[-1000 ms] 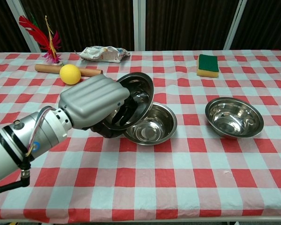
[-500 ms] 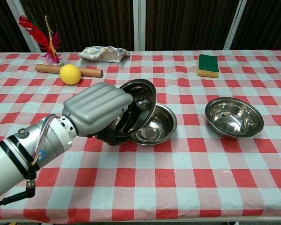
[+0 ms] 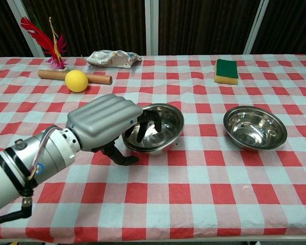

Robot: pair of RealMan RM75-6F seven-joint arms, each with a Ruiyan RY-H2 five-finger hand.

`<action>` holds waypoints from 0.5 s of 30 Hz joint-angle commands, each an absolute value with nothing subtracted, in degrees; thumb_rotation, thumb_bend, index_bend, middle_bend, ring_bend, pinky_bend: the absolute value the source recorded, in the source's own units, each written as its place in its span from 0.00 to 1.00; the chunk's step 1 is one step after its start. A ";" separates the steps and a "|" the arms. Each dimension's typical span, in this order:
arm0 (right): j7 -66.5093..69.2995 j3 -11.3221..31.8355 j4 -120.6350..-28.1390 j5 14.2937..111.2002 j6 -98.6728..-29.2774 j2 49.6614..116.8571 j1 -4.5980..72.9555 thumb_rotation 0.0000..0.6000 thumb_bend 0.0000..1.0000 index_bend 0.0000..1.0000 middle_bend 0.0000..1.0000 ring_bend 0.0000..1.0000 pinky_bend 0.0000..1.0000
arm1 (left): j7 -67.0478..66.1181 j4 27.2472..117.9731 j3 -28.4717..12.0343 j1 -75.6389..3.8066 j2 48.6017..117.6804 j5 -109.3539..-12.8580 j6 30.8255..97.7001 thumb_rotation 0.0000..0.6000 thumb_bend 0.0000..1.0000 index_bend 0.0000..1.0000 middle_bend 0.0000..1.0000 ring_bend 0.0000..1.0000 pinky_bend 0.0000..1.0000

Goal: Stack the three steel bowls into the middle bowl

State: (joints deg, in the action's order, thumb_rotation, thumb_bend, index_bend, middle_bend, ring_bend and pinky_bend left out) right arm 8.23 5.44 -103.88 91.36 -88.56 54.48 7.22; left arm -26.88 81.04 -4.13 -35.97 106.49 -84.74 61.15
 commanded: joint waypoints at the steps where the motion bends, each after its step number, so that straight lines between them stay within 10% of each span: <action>1: 8.63 5.34 -103.53 91.57 -88.73 54.49 7.08 1.00 0.00 0.00 0.03 0.00 0.01 | -26.25 81.84 -4.30 -36.27 105.63 -85.27 61.54 1.00 0.20 0.34 0.55 0.52 0.61; 15: 1.94 5.46 -107.15 90.49 -83.02 54.97 9.95 1.00 0.00 0.00 0.04 0.00 0.01 | -31.91 87.58 -3.49 -31.15 91.05 -85.51 69.87 1.00 0.19 0.39 0.54 0.49 0.58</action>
